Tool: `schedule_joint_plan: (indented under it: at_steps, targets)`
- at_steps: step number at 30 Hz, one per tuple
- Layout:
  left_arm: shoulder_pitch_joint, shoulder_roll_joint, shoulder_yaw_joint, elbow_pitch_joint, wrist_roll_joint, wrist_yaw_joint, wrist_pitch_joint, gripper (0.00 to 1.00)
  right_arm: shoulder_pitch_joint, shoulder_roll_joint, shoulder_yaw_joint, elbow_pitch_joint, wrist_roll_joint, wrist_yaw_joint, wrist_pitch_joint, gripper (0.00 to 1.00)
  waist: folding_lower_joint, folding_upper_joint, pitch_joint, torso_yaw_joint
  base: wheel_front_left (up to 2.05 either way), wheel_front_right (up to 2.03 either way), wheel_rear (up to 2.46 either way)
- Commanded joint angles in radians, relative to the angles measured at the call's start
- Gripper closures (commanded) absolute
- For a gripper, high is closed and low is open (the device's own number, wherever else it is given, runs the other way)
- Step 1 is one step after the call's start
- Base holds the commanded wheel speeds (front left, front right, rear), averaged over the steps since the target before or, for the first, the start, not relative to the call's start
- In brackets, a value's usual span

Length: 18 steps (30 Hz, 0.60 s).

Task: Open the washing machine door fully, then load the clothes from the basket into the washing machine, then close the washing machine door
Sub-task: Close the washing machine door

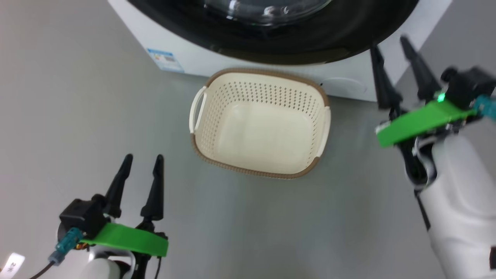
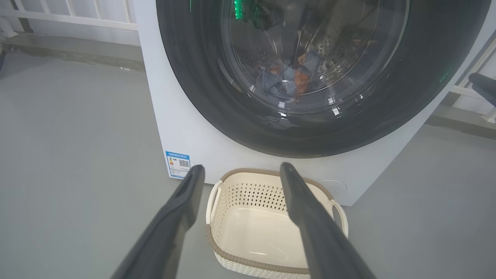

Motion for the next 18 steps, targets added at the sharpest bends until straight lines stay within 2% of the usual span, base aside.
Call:
schedule_joint_plan:
  at_steps: [1,10,18]
  targets:
    - [0.003,0.038,0.039,-0.008,-0.009,-0.002,-0.006,0.00,0.041,0.018,0.023,-0.029,0.009,-0.006,-0.004,0.00,0.0000,0.0000,-0.046,-0.039,0.00,0.00,0.00]
    - [0.042,0.102,0.059,0.048,-0.019,-0.002,-0.006,0.00,0.235,0.013,0.014,-0.060,0.024,-0.006,-0.004,0.00,0.0000,0.0000,-0.148,-0.131,0.00,0.00,0.00]
    - [0.078,0.139,0.072,0.080,-0.023,-0.002,-0.006,0.00,0.344,-0.009,0.002,-0.070,0.029,-0.006,-0.004,0.00,0.0000,0.0000,-0.203,-0.205,0.00,0.00,0.00]
